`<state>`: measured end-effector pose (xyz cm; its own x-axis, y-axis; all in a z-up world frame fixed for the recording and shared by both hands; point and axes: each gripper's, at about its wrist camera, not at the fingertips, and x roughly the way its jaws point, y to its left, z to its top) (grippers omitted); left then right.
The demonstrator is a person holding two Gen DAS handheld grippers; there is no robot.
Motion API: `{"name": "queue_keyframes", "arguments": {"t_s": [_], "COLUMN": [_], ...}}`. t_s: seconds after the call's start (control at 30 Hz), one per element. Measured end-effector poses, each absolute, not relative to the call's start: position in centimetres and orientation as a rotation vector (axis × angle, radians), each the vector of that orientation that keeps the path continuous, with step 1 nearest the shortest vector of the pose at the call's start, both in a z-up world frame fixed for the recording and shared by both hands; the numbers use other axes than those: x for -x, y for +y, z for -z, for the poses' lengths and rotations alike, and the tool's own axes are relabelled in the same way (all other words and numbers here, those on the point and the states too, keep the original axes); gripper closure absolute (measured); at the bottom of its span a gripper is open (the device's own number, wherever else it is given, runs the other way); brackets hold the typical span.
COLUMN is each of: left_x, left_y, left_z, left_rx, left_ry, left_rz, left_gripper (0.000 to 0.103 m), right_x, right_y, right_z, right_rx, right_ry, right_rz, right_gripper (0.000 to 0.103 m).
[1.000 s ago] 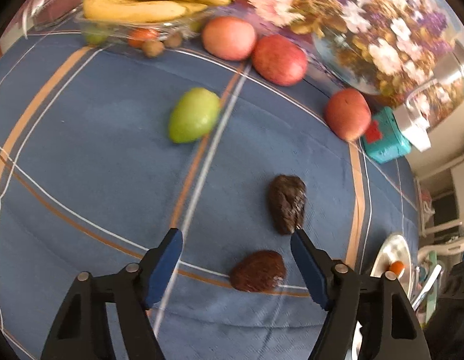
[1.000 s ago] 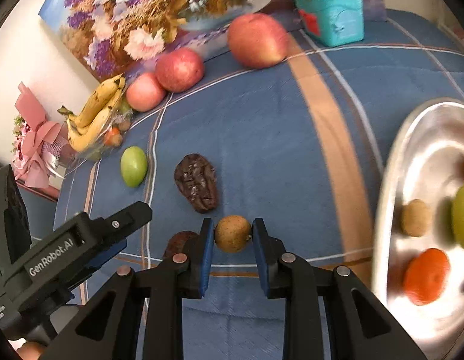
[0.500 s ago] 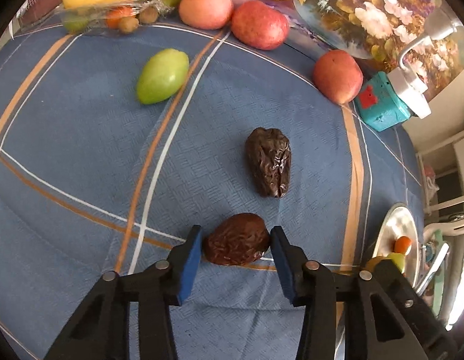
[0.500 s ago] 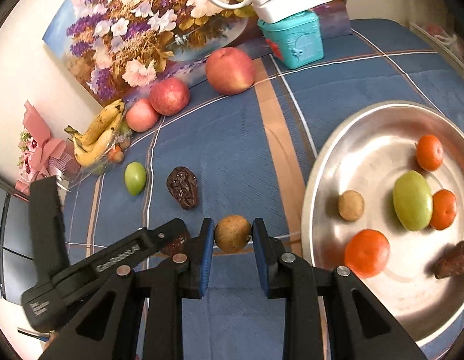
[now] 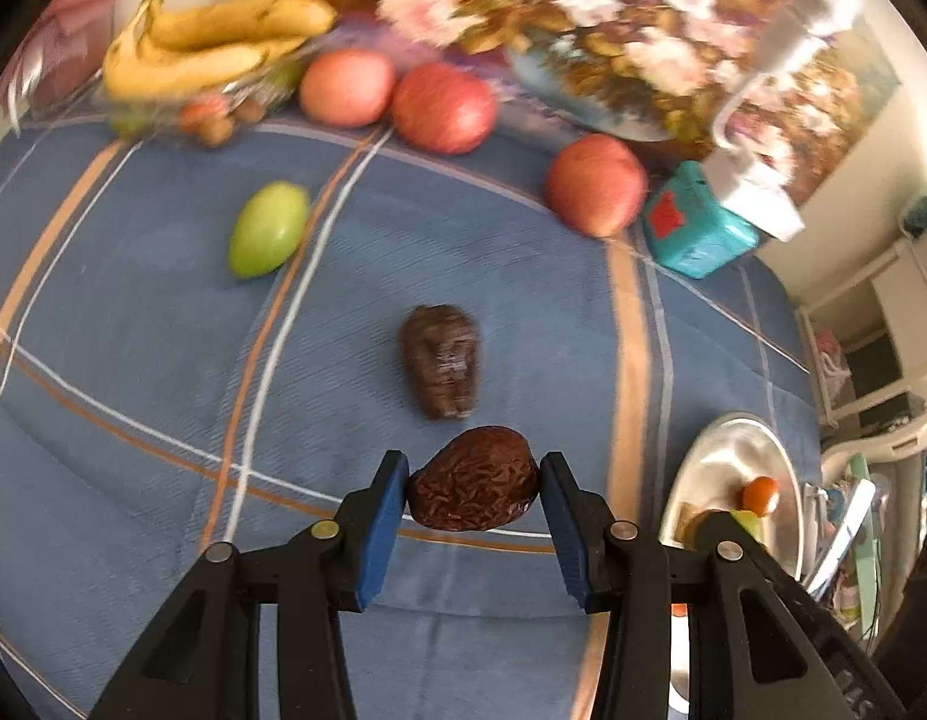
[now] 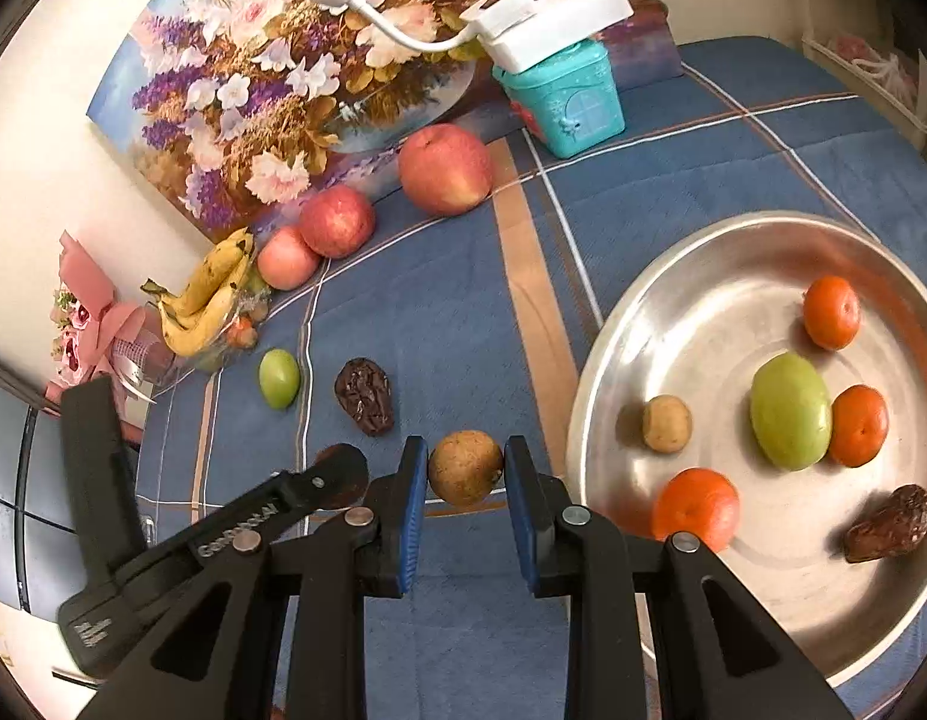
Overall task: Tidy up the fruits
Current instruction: 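Carry the brown fruit and the date with both tools over the bowl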
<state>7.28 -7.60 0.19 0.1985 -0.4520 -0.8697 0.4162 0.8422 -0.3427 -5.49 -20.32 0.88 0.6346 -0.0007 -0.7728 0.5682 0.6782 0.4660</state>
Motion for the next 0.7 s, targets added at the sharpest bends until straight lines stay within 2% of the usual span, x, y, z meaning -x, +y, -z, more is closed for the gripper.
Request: {"name": "queue_keyframes", "arguments": {"t_s": [0.33,0.7], "left_x": [-4.0,0.3], "left_y": [-12.4,-17.0], "left_z": [-3.3,-2.9], "left_rx": [-0.053,-0.139], "left_ry": [1.149,1.151], "left_rz": [0.728,0.843], "left_gripper": [0.055,0.055], "right_x": [7.9,12.1], "right_y": [-22.7,-27.3], "right_z": [-1.8,-1.5], "right_rx": [-0.710,-0.732], "right_ry": [0.844,0.848], "right_rz": [0.507,0.649], "right_gripper": [0.076,0.076]}}
